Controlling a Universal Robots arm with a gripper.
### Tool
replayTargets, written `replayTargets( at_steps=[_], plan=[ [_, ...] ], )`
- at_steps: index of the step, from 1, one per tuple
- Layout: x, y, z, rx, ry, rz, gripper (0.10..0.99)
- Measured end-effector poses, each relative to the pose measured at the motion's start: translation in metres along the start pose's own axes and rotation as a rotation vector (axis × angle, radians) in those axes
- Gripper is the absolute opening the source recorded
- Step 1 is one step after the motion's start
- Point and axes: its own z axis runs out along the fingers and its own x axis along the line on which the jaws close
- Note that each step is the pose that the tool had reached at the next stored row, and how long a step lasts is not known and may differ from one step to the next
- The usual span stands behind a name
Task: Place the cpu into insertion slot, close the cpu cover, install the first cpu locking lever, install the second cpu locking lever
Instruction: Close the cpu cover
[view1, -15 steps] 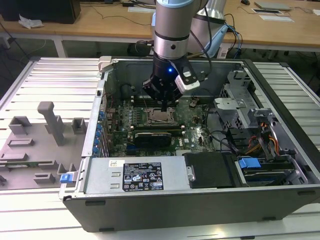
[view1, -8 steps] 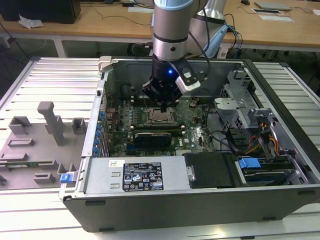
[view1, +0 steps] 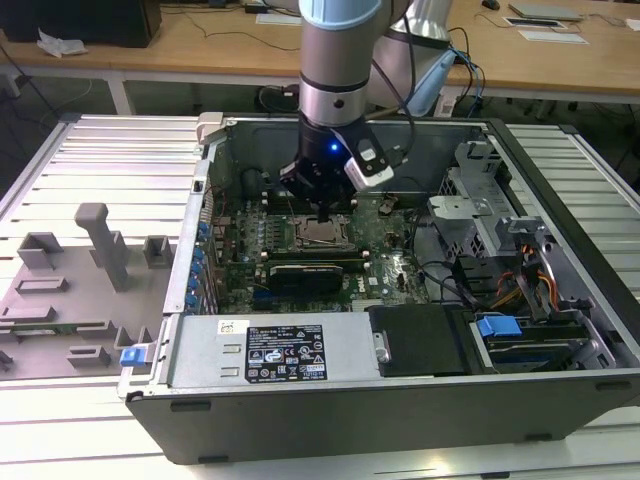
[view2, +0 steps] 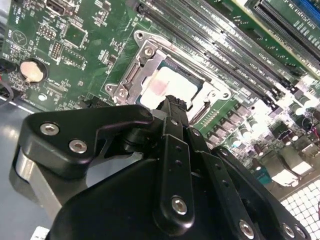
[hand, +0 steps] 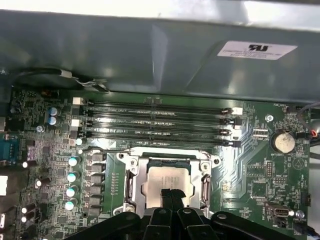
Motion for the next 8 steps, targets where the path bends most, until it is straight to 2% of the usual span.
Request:
replayTargets(
  at_steps=[3, 5, 8],
  plan=[
    [0.0044, -0.0057, 0.0026, -0.008, -0.0071, -0.002, 0.106],
    [0.0058, -0.0084, 0.0047, -0.009, -0.0076, -0.002, 0.106],
    [0.0083, -0.0088, 0.008, -0.009, -0.0073, -0.003, 0.106]
  ],
)
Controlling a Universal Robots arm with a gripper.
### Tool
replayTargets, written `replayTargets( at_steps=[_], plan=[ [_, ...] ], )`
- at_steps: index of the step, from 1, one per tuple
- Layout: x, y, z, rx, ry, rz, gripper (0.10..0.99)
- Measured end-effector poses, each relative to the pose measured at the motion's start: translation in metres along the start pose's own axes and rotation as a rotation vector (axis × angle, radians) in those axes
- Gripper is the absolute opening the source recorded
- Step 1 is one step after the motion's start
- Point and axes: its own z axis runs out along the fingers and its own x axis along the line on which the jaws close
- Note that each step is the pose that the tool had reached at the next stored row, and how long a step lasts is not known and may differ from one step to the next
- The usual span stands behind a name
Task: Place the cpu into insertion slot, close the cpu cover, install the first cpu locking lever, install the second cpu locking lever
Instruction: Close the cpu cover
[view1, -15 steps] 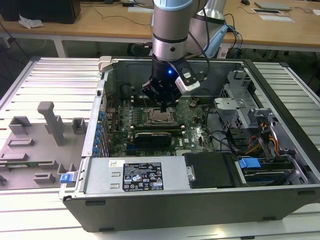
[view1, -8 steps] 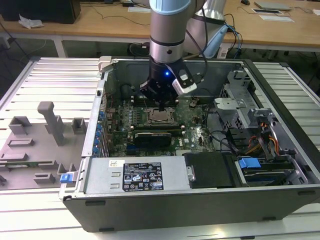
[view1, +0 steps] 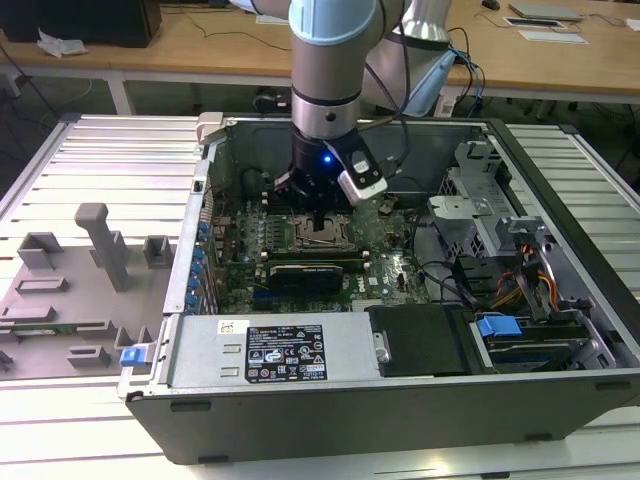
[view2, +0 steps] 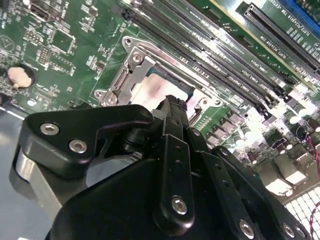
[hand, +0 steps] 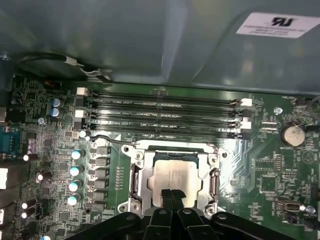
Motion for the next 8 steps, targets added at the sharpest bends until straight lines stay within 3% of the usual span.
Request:
replayTargets(
  at_steps=[8],
  plan=[
    [0.0133, 0.0004, 0.0061, 0.0, 0.0005, -0.006, 0.106]
  ],
)
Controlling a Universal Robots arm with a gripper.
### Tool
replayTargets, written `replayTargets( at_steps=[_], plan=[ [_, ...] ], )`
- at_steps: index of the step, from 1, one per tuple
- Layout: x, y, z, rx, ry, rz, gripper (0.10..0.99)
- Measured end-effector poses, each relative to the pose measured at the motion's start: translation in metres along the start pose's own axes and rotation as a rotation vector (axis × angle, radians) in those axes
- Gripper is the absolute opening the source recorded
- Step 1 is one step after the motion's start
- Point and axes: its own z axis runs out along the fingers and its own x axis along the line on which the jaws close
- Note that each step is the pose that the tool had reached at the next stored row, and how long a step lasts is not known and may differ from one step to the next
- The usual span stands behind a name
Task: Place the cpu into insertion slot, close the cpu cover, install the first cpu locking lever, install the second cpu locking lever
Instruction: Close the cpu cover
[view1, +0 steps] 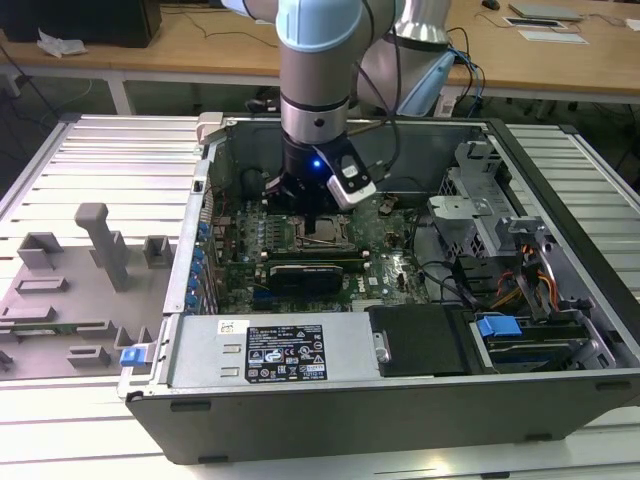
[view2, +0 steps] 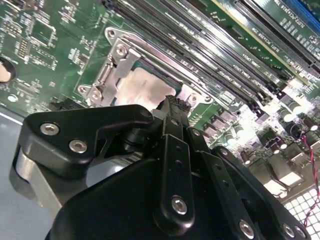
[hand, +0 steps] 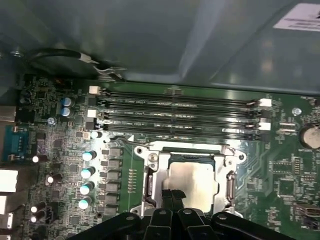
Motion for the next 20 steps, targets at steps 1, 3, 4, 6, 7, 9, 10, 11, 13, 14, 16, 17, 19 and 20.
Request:
replayTargets(
  at_steps=[1, 3, 4, 6, 7, 9, 10, 11, 13, 14, 16, 17, 19, 20],
  plan=[
    [0.0015, 0.0001, 0.0006, 0.0, 0.0, -0.001, 0.106],
    [0.0037, 0.0002, 0.0018, 0.0, -0.0001, -0.001, 0.106],
    [0.0048, 0.0002, 0.0025, 0.0, 0.0, -0.002, 0.106],
    [0.0071, 0.0002, 0.0046, 0.0, 0.0, -0.002, 0.106],
    [0.0081, 0.0003, 0.006, 0.0, 0.0001, -0.003, 0.106],
    [0.0088, 0.0002, 0.0086, 0.0, 0.0001, -0.003, 0.106],
    [0.0088, 0.0001, 0.0099, 0.0, 0.0001, -0.003, 0.106],
    [0.0091, 0.0, 0.0119, 0.0, 0.0001, -0.003, 0.106],
    [0.0092, -0.0001, 0.0128, 0.0, 0.0003, -0.003, 0.106],
    [0.0092, 0.0, 0.0128, 0.0, 0.0002, -0.003, 0.106],
    [0.0091, 0.0003, 0.0078, 0.0, 0.0001, -0.003, 0.106],
    [0.009, 0.0005, 0.0055, 0.0, 0.0001, -0.003, 0.106],
    [0.0088, 0.0009, -0.0021, 0.0, 0.0002, -0.003, 0.106],
    [0.0087, 0.0011, -0.0045, 0.0, 0.0002, -0.004, 0.106]
  ],
)
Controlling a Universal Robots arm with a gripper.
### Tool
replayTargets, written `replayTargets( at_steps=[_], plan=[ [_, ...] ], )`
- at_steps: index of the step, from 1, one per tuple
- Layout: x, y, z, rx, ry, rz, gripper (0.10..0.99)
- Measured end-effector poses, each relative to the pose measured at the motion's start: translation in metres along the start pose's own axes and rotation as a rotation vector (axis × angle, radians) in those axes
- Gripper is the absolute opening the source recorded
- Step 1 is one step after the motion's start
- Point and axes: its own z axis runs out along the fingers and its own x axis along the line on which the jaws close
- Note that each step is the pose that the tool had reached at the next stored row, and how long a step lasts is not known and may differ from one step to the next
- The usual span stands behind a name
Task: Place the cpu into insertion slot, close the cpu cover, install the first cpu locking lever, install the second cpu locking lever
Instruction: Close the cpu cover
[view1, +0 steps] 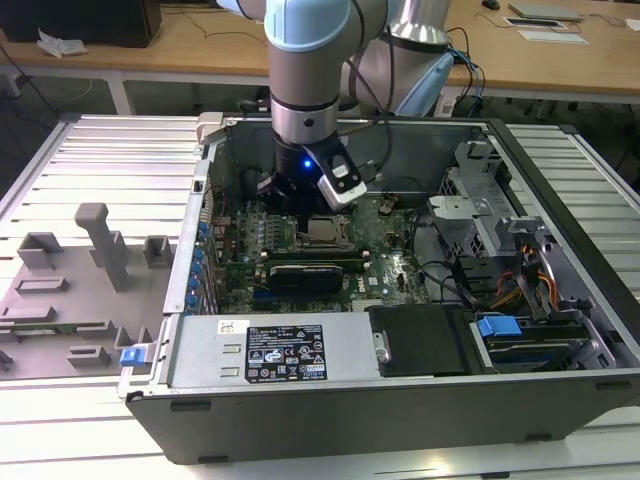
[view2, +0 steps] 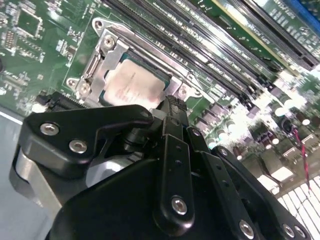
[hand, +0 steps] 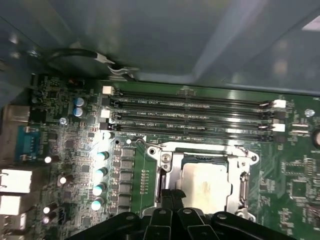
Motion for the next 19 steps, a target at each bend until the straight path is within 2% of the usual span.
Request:
replayTargets(
  at_steps=[3, 5, 12, 14, 15, 17, 19],
  plan=[
    [-0.0003, 0.0004, -0.0067, 0.0, 0.0, 0.0, 0.106],
    [-0.0024, 0.0003, -0.0068, 0.0, 0.0002, 0.0, 0.106],
    [-0.0285, -0.0032, -0.0063, -0.001, 0.0099, 0.001, 0.106],
    [-0.0306, -0.0034, -0.0069, -0.001, 0.0108, 0.0, 0.106],
    [-0.0308, -0.0032, -0.009, -0.001, 0.0107, 0.001, 0.106],
    [-0.0312, -0.0024, -0.0201, -0.001, 0.0106, 0.001, 0.106],
    [-0.0314, -0.002, -0.0266, -0.001, 0.0106, 0.001, 0.106]
  ],
)
